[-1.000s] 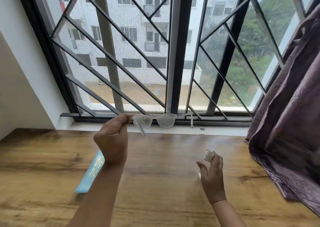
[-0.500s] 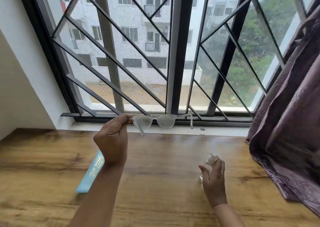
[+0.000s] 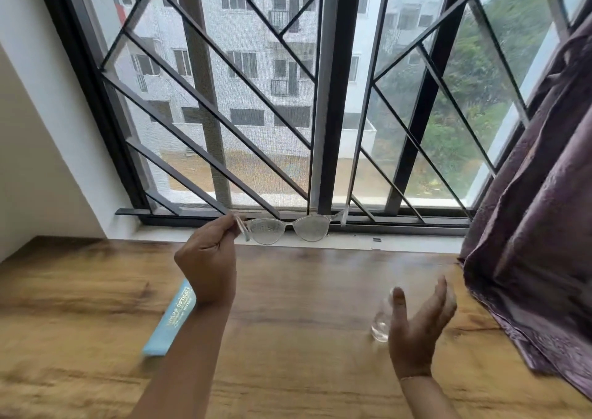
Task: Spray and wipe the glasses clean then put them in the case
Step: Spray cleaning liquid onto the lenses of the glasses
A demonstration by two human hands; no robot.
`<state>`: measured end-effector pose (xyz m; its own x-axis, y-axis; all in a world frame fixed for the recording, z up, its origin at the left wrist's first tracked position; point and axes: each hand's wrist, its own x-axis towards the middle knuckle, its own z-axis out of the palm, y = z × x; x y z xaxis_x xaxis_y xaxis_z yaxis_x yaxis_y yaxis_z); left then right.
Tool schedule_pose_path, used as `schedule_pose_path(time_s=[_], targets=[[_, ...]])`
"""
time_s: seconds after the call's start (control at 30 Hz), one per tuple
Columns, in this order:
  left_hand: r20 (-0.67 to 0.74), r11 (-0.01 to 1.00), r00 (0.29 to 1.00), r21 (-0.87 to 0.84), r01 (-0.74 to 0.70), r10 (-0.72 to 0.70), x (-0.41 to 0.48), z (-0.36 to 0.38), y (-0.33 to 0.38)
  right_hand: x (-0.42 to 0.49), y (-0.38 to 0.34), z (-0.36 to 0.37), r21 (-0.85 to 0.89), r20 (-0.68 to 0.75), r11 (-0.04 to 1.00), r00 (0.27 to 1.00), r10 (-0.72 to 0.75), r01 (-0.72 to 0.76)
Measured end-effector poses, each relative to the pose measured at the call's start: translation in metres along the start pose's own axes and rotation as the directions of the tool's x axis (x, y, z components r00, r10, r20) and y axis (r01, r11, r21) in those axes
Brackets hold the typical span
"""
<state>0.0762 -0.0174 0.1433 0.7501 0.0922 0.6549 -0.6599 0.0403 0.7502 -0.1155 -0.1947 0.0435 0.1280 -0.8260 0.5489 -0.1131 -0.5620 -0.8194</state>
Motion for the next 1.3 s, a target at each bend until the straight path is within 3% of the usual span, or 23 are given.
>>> schedule_pose_path(time_s=[0.07, 0.2, 0.33, 0.43, 0.57, 0.7, 0.87, 1.03, 1.13, 1.3], targets=[[0.007, 0.979, 0.987, -0.131, 0.157, -0.158, 0.0, 0.002, 0.001, 0.014, -0.016, -0.002, 0.023, -0.048, 0.997, 0.996, -0.075, 0.076], [0.111, 0.819, 0.891, -0.356, 0.45, -0.441, -0.001, 0.009, 0.007, 0.035, -0.044, 0.0, 0.03, -0.083, 0.975, 0.973, -0.216, 0.219], [0.243, 0.597, 0.758, -0.492, 0.634, -0.606, -0.005, 0.013, 0.01, 0.037, -0.062, 0.014, 0.193, 0.068, 0.961, 0.974, -0.215, 0.199], [0.385, 0.397, 0.642, -0.545, 0.738, -0.664, -0.014, 0.017, 0.011, 0.027, -0.072, 0.028, 0.345, 0.249, 0.936, 0.954, -0.167, 0.074], [0.528, 0.14, 0.459, -0.535, 0.833, -0.714, -0.031, 0.025, 0.013, 0.014, -0.086, 0.046, 0.452, 0.397, 0.891, 0.888, -0.231, 0.03], [0.59, -0.023, 0.322, -0.501, 0.865, -0.74, -0.046, 0.033, 0.02, 0.006, -0.095, 0.055, 0.523, 0.441, 0.851, 0.841, -0.313, 0.043], [0.618, -0.195, 0.165, -0.473, 0.859, -0.769, -0.052, 0.036, 0.027, 0.004, -0.092, 0.057, 0.547, 0.456, 0.837, 0.844, -0.284, -0.014], [0.646, -0.3, 0.056, -0.427, 0.853, -0.761, -0.058, 0.038, 0.025, 0.007, -0.087, 0.055, 0.55, 0.432, 0.835, 0.846, -0.312, 0.027], [0.668, -0.283, 0.035, -0.361, 0.888, -0.743, -0.058, 0.039, 0.031, 0.007, -0.082, 0.054, 0.504, 0.366, 0.851, 0.856, -0.365, 0.148], [0.637, -0.24, -0.024, -0.255, 0.937, -0.771, -0.056, 0.041, 0.019, 0.005, -0.078, 0.048, 0.445, 0.345, 0.845, 0.813, -0.469, 0.298]])
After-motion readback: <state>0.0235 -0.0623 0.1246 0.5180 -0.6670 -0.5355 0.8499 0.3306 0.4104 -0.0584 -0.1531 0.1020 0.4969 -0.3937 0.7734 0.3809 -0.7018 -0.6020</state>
